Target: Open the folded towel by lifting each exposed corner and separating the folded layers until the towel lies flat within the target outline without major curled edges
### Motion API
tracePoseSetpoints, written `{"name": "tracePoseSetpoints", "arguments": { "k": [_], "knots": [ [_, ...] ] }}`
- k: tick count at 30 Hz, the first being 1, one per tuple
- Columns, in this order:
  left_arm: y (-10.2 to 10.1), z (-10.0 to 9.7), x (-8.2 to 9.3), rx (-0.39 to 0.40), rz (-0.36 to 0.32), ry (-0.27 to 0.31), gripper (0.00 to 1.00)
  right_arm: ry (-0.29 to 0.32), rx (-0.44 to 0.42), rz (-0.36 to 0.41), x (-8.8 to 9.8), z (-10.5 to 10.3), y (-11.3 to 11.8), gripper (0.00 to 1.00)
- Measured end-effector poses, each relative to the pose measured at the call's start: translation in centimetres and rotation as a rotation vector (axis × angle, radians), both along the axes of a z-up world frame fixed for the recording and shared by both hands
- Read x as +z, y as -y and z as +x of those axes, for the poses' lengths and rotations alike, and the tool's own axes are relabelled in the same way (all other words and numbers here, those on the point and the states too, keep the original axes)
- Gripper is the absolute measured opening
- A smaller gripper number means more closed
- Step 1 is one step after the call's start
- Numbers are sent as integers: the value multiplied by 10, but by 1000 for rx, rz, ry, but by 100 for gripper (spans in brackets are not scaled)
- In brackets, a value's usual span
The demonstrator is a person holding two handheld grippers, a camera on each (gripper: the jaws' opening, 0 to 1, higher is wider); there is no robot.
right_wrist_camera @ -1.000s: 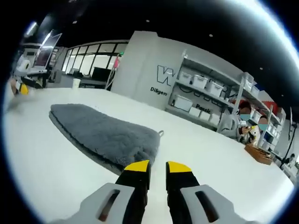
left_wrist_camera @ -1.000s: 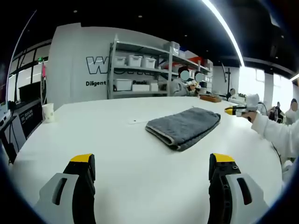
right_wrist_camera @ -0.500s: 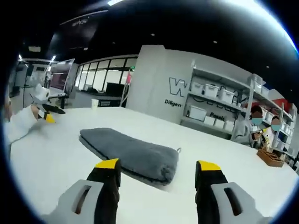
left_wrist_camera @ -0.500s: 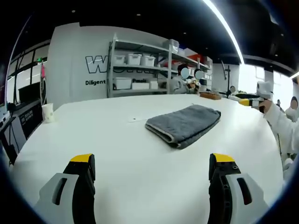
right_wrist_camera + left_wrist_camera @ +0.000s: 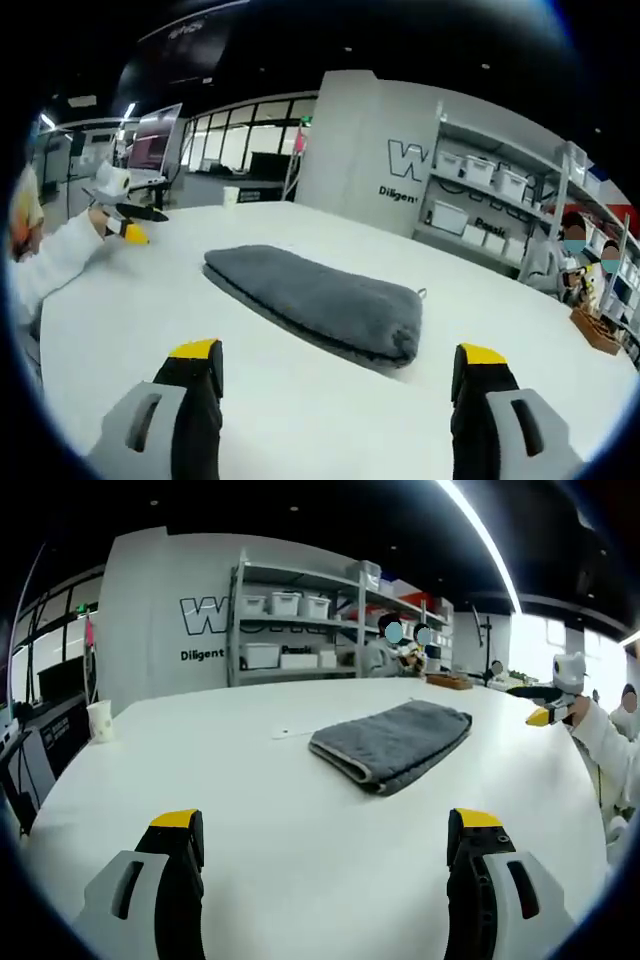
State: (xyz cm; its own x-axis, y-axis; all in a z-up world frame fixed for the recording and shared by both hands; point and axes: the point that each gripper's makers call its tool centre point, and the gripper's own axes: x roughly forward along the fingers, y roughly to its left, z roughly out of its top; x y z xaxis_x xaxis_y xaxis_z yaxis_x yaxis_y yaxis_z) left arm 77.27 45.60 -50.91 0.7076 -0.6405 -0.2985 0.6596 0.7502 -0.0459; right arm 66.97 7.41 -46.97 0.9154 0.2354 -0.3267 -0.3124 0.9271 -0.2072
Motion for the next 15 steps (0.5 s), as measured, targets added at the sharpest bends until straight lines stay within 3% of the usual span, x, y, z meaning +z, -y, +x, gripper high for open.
{"name": "tracePoseSetpoints", "arguments": {
  "k": [8, 15],
  "knots": [
    [0, -1, 3, 0, -4, 8, 100, -32, 81, -26, 0, 12, -35, 99],
    [0, -1, 4, -2, -8, 9, 100, -18, 193, -110, -3, 40, -97, 99]
  ]
}}
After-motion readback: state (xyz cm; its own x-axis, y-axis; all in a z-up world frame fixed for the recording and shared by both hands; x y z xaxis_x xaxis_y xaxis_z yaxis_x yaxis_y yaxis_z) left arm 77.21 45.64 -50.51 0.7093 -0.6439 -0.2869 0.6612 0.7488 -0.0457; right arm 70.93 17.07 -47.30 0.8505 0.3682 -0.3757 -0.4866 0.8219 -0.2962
